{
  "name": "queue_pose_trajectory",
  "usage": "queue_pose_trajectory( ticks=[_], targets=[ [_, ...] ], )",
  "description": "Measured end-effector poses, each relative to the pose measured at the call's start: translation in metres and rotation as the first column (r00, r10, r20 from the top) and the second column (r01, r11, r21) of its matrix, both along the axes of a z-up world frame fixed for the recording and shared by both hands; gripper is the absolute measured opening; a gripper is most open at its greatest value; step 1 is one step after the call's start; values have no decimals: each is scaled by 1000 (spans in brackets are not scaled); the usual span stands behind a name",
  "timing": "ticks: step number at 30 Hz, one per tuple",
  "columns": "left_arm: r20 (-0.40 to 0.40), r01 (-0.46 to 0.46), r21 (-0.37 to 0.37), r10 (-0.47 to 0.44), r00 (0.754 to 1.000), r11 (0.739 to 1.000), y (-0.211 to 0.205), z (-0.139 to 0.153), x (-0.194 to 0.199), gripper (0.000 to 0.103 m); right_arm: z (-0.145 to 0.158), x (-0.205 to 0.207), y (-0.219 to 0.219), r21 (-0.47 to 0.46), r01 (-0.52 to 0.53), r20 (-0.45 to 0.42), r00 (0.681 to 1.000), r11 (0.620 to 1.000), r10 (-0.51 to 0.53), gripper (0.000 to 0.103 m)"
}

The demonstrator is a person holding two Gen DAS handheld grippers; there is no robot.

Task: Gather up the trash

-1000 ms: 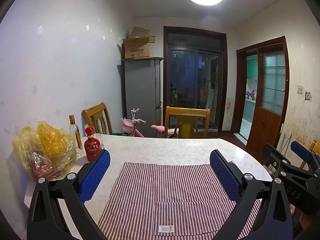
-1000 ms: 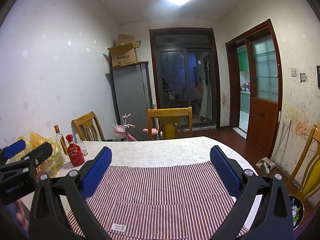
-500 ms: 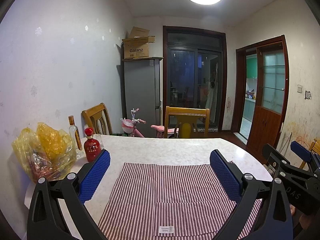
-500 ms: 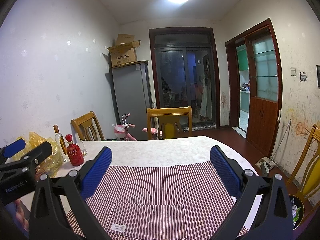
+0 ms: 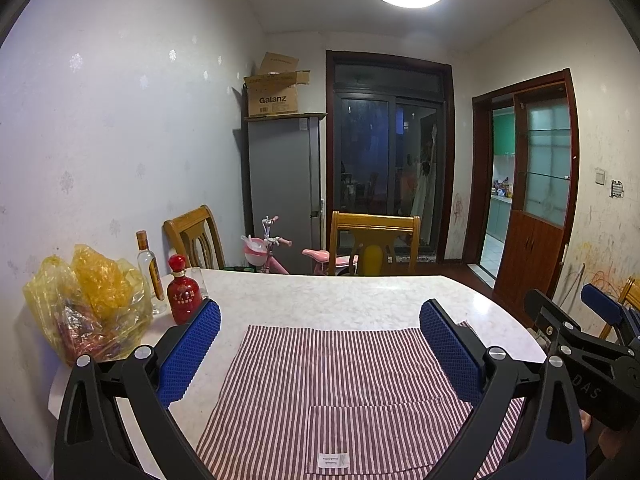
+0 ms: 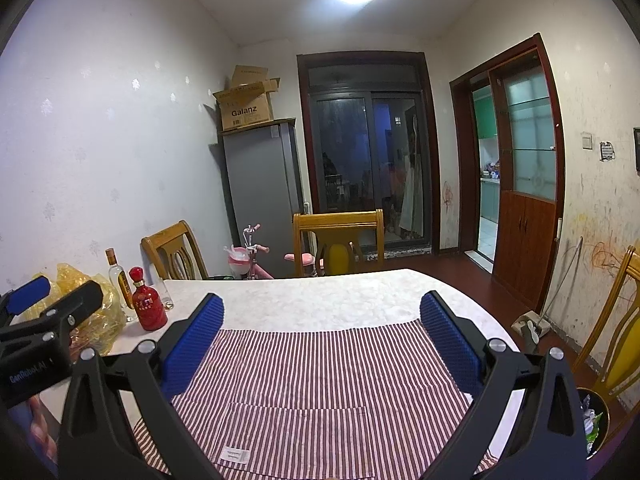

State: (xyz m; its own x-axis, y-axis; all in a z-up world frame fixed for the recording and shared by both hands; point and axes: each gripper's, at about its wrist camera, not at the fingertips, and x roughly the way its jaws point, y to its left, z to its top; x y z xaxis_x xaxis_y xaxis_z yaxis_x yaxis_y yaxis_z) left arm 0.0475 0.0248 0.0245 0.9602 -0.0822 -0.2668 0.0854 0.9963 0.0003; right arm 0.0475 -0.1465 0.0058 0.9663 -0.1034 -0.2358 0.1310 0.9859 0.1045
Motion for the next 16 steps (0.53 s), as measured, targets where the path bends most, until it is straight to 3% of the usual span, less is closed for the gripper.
queue_pose_trajectory(
  ticks=[3,16],
  targets=[
    [24,-10,2,10,1000,1000,0,1,1,97,-1,2,0,1,1,-3,1000,1000,-1,98],
    [-3,-42,13,42,999,999,1,2,15,97,-3,3,-2,4,-2,-10,1000,1000,2,98]
  ],
)
